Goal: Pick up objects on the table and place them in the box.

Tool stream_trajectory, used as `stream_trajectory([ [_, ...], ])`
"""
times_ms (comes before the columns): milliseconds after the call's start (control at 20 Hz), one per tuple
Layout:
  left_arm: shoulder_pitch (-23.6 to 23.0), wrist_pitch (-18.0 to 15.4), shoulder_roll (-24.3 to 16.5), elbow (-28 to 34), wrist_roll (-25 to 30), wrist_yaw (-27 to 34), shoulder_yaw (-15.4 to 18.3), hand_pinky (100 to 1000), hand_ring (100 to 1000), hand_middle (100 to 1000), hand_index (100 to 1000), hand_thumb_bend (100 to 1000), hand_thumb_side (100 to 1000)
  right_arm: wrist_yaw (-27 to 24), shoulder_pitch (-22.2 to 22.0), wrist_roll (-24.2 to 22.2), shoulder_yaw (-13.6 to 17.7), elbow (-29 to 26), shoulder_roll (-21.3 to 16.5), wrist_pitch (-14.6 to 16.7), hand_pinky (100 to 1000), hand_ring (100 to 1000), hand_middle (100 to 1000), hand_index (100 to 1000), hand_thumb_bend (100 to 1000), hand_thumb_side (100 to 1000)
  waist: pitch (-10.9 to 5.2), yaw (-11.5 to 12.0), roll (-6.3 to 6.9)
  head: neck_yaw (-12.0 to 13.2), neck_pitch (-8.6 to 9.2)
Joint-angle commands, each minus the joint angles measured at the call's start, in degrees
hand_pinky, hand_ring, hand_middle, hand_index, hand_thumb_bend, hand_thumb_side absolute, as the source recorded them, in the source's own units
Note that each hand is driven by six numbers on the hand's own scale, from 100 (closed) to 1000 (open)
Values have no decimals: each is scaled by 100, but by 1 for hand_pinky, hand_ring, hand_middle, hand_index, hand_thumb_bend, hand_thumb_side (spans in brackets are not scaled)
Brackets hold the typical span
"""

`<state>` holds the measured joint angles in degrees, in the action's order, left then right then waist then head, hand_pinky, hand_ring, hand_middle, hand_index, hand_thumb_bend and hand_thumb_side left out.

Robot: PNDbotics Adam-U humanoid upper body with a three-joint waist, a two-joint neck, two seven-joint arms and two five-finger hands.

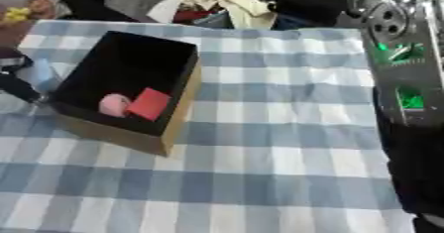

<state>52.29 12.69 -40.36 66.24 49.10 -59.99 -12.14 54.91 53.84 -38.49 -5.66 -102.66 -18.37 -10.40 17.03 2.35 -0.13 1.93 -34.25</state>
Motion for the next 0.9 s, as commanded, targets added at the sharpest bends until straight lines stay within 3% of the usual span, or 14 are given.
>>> stream_trajectory([
  [50, 154, 20, -260, 188, 63, 33, 59, 755, 805, 710, 825, 100, 590, 27, 50, 25, 66, -44, -12, -5, 946, 929, 830, 900, 100, 1000, -169, 19, 30, -9, -39],
  [350, 188, 24, -313, 274, 128, 7, 81, 754, 808, 729, 833, 100, 608, 21, 16, 21, 70, -56, 19, -6, 947, 929, 829, 899, 100, 1000, -208, 45, 45, -23, -73],
  [600, 278, -10, -282, 495, 135, 176, 83, 733, 799, 710, 820, 100, 547, 30, 7, 28, 84, -72, 33, -14, 947, 928, 829, 894, 100, 996, -234, 51, 51, -52, -104],
  [900, 597, -44, -45, 930, 157, 444, 27, 709, 794, 702, 813, 100, 553, 46, 1, 25, 91, -88, 57, -17, 947, 928, 829, 894, 100, 997, -262, 49, 51, -126, -185],
])
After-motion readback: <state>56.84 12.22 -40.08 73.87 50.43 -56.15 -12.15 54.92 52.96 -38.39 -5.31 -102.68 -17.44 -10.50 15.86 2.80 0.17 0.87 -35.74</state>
